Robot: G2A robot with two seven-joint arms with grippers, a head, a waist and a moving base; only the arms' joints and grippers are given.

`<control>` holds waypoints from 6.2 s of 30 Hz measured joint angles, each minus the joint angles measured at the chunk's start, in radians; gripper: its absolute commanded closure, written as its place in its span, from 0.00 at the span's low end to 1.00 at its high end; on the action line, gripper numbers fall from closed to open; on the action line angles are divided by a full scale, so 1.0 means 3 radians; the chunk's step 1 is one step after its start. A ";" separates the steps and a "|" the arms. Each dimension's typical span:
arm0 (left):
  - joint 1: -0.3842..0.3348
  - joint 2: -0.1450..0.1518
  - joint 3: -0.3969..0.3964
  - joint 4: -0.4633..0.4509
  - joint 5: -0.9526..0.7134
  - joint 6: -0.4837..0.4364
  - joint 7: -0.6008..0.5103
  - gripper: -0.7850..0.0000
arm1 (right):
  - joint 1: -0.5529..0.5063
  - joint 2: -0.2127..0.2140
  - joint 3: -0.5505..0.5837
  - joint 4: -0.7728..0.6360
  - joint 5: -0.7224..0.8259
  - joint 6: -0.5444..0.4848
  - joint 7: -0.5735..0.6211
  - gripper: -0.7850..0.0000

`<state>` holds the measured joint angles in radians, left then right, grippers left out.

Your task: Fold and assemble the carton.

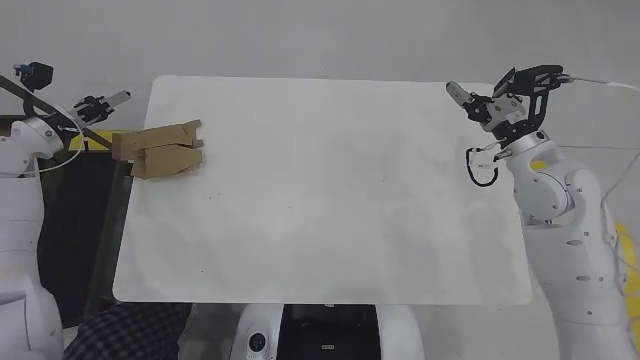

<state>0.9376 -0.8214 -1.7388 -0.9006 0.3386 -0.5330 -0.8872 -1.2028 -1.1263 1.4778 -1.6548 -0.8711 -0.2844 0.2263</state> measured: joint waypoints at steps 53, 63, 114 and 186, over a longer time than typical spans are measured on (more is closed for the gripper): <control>-0.0950 -0.0028 0.0409 0.2202 -0.0042 0.0061 -0.0280 1.00 | 0.0000 0.0000 0.0000 0.0000 0.0000 0.0000 0.0000 0.00; -0.0992 0.0049 0.0262 0.2101 -0.0419 -0.0076 -0.0411 1.00 | 0.0000 0.0000 0.0000 0.0000 0.0000 0.0000 0.0000 0.00; -0.0647 -0.0583 0.1761 -0.0911 -0.3068 0.0673 -0.2005 1.00 | 0.0000 0.0000 0.0000 0.0000 0.0000 0.0000 0.0000 0.00; -0.1364 -0.1030 0.2842 -0.0277 -0.3843 0.0829 -0.2162 1.00 | -0.0451 -0.0034 -0.0513 -0.0080 0.2896 -0.0693 0.1371 0.00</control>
<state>0.5286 -1.1303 -0.8863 -0.9837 -0.8142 -0.2842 -1.5359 -1.3382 -1.1365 1.3240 -1.6787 -0.0022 -0.4924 0.6377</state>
